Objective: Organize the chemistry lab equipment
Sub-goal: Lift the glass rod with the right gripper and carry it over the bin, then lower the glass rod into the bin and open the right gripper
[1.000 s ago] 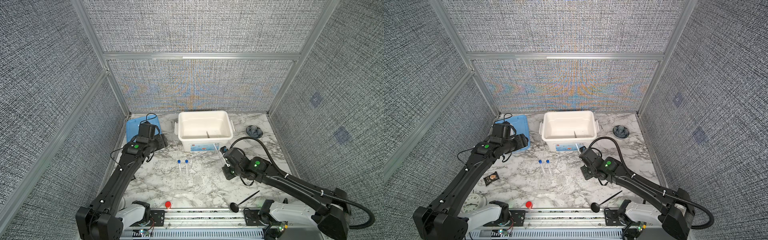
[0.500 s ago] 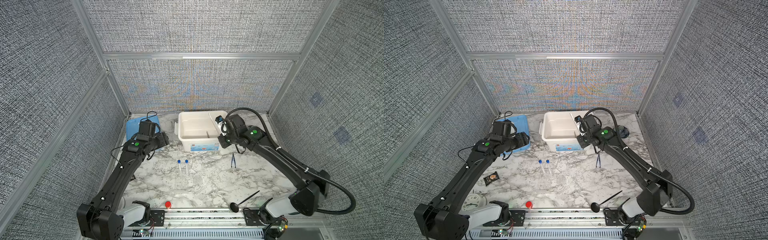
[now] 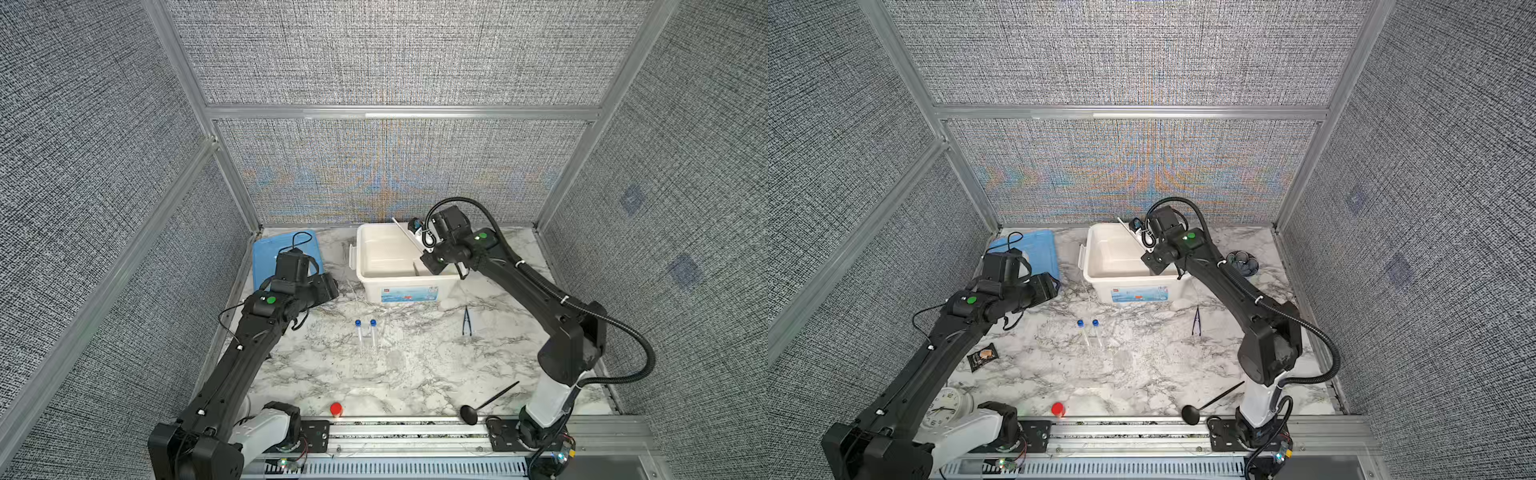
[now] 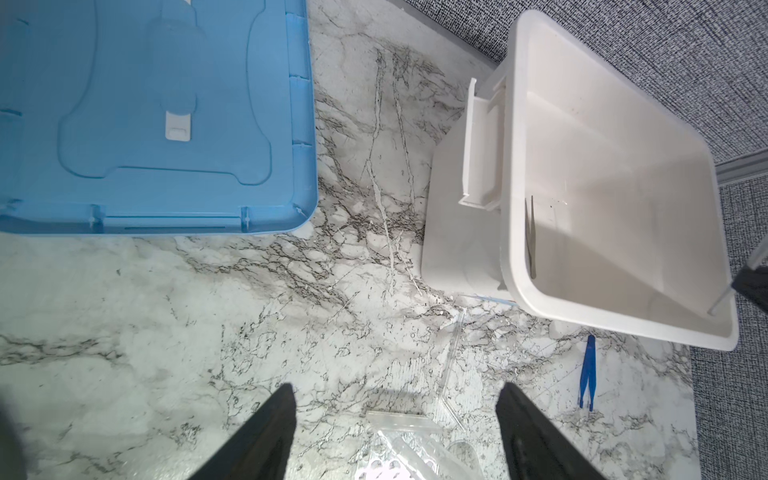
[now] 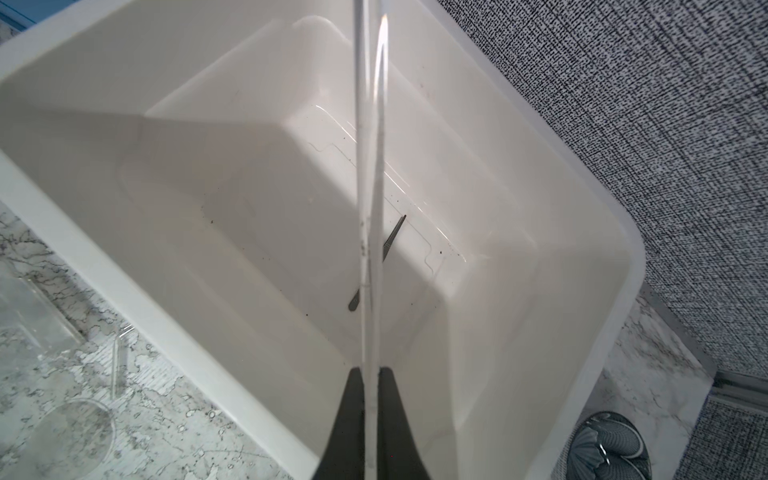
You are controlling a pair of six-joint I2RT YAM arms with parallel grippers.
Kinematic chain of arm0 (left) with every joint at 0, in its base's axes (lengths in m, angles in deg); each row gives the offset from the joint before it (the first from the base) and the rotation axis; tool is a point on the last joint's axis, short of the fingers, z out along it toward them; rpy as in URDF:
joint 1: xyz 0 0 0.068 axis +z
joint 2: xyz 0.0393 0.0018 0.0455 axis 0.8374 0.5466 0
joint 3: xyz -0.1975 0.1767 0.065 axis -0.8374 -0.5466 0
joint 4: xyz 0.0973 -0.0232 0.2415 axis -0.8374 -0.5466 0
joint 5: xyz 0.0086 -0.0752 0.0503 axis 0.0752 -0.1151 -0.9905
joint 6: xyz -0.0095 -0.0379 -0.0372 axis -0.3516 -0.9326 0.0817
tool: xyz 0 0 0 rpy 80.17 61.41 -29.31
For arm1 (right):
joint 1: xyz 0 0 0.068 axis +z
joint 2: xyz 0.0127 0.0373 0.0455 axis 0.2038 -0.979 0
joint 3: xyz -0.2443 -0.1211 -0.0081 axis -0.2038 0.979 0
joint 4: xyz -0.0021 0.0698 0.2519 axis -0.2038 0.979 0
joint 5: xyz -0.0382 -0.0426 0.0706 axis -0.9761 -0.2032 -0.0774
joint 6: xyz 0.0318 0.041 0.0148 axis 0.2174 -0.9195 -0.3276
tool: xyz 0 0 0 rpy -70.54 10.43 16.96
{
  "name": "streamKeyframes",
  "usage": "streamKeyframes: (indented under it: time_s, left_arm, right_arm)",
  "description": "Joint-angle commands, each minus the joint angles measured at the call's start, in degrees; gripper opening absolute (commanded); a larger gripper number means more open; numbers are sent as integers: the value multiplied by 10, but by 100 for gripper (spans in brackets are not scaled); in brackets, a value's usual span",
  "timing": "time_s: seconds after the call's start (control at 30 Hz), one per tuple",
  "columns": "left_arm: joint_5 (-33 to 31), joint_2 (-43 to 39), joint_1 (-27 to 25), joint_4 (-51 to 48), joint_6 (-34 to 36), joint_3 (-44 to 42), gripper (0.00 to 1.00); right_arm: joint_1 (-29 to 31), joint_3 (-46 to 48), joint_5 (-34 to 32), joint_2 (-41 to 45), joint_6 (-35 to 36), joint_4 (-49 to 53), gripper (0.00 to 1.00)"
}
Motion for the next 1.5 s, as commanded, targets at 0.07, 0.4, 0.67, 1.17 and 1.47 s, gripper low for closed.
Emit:
streamKeyframes:
  time_s: [0.07, 0.4, 0.67, 1.17, 1.47]
  left_arm:
    - [22, -6, 2, 33, -6, -9, 77]
    - [37, -15, 1, 35, -13, -21, 77]
    - [35, -19, 2, 30, -7, -23, 77]
    - [50, -27, 2, 45, 1, -25, 77]
    - [57, -34, 2, 53, -4, -35, 77]
  right_arm:
    - [-9, -44, 57, -47, 62, 33, 6]
    - [-24, -138, 100, -159, 98, 106, 4]
    - [-25, -200, 113, -236, 105, 145, 4]
    - [-24, -245, 106, -326, 89, 172, 3]
    - [-27, -282, 118, -358, 80, 178, 6]
